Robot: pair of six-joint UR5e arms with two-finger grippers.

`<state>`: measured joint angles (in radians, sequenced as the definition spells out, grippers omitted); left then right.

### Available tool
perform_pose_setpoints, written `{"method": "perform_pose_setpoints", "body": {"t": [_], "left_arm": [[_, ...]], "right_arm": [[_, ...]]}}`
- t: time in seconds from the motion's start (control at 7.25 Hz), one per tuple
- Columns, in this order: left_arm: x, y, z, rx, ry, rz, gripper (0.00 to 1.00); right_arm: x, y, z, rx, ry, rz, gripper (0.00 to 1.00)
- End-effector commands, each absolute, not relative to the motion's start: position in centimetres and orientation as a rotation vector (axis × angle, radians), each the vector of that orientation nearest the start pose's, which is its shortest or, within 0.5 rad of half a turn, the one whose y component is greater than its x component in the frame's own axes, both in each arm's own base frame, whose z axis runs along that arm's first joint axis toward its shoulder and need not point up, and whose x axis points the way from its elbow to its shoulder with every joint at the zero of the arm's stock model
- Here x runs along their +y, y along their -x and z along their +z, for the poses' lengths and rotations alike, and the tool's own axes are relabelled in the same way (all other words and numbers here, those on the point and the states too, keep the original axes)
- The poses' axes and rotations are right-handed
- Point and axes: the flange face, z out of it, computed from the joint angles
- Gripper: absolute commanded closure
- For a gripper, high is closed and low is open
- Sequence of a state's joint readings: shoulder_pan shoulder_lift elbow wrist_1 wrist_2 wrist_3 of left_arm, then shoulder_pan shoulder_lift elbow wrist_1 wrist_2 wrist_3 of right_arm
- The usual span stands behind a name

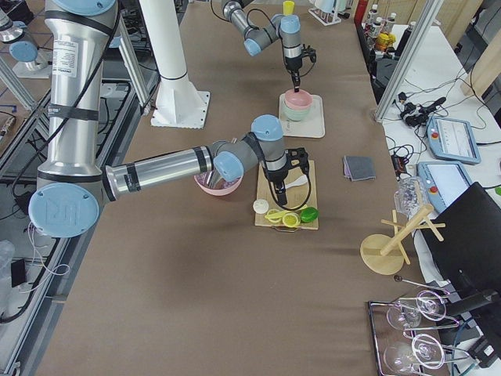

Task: Stack pink bowl on green and place spoon
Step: 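Lower the pink bowl into the green bowl and open the left gripper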

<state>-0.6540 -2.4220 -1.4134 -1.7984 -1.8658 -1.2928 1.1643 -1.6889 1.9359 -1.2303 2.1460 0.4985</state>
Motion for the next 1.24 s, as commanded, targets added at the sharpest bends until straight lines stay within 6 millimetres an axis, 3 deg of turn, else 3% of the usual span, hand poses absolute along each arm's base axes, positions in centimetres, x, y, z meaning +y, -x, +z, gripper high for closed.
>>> {"method": "perform_pose_setpoints", "body": {"t": [0.0, 0.55, 0.69, 0.83, 0.97, 1.1], "left_arm": [[-54.6, -54.3, 17.7, 0.945, -0.17, -0.209, 1.0], [-54.5, -54.8, 17.9, 0.95, -0.182, -0.209, 1.0], [-54.5, -54.7, 17.9, 0.953, -0.185, -0.204, 0.15], [-54.5, -54.4, 17.7, 0.982, -0.216, -0.2, 0.02], [-54.8, -53.7, 17.2, 0.99, -0.222, -0.191, 0.01], [-55.9, -51.3, 16.9, 1.0, -0.212, -0.169, 0.01]], "right_arm": [[-45.4, 10.9, 50.2, -0.752, -0.27, -0.079, 0.0], [-45.3, 10.9, 50.3, -0.752, -0.267, -0.077, 0.0], [-45.4, 10.9, 50.2, -0.752, -0.269, -0.078, 0.0], [-45.4, 10.9, 50.2, -0.752, -0.269, -0.078, 0.0], [-45.7, 11.0, 49.8, -0.756, -0.276, -0.079, 0.0], [-46.0, 11.3, 49.3, -0.766, -0.275, -0.063, 0.0]]}}
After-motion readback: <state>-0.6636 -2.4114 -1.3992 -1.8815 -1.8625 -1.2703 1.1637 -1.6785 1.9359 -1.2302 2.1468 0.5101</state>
